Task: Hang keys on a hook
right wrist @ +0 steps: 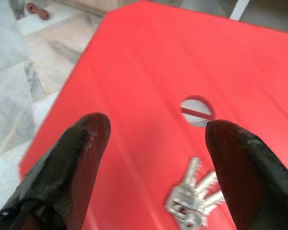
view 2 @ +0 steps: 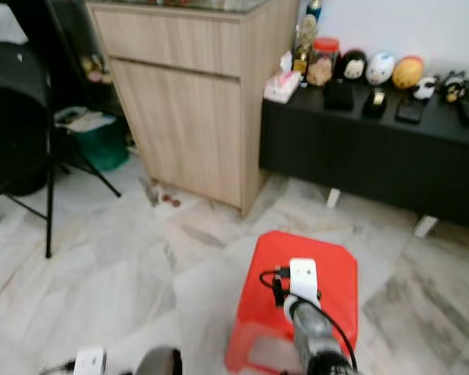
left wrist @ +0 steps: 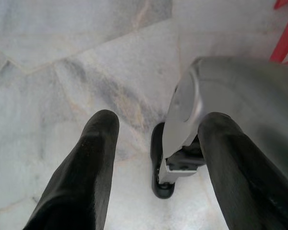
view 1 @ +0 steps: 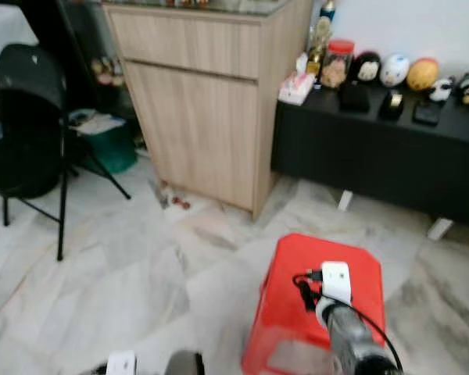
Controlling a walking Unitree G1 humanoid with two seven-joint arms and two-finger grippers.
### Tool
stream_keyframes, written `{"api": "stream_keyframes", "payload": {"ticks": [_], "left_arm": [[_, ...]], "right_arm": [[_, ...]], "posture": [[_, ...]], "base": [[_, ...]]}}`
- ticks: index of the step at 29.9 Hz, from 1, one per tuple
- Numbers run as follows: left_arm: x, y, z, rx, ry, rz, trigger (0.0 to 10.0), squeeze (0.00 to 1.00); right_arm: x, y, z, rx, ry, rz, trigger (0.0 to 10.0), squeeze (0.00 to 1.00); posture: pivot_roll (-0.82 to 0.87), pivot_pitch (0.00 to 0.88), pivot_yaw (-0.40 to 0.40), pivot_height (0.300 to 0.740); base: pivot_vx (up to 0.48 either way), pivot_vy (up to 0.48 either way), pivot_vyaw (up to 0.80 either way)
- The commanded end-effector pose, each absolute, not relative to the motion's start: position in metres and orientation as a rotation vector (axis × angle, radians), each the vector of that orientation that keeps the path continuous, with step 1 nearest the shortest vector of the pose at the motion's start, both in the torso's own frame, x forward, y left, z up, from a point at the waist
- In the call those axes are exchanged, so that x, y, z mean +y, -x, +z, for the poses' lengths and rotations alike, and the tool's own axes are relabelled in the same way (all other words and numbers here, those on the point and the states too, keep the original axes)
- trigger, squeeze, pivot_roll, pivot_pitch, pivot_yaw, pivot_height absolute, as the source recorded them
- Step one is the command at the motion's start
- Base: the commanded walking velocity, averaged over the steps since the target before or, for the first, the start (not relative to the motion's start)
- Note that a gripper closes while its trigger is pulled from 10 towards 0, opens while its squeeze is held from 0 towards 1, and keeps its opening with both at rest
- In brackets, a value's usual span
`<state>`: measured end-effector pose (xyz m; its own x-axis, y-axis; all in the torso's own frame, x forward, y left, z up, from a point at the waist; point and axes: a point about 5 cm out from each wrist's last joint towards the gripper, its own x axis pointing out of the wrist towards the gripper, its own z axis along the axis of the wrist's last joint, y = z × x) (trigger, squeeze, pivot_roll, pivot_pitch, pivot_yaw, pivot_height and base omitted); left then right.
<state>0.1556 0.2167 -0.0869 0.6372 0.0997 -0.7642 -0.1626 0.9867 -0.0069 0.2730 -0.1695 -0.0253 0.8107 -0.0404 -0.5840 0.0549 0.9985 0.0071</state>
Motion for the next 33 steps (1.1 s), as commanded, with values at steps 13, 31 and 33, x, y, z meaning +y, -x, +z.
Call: {"api": "stream_keyframes", "payload": {"ticks": [13, 31, 33], "left_arm": [[0.217, -0.152, -0.088, 0.884, 0.065, 0.136, 10.0, 0.00], [0.217, -0.152, -0.089, 0.884, 0.067, 0.144, 10.0, 0.00], [0.217, -0.152, -0.089, 0.884, 0.067, 0.144, 10.0, 0.00]], "right_arm": [[-0.177, -0.279, -0.020, 0.621, -0.021, -0.063, 10.0, 0.00], [-0.168, -0.282, -0.017, 0.582, 0.024, 0.011, 10.0, 0.00], [-0.168, -0.282, -0.017, 0.581, 0.019, 0.008, 10.0, 0.00]], "posture": [[0.03, 0.039, -0.007, 0.617], [0.03, 0.059, -0.012, 0.617], [0.03, 0.059, -0.012, 0.617]], "base": [[0.000, 0.000, 0.00], [0.000, 0.000, 0.21], [0.000, 0.000, 0.61]]}}
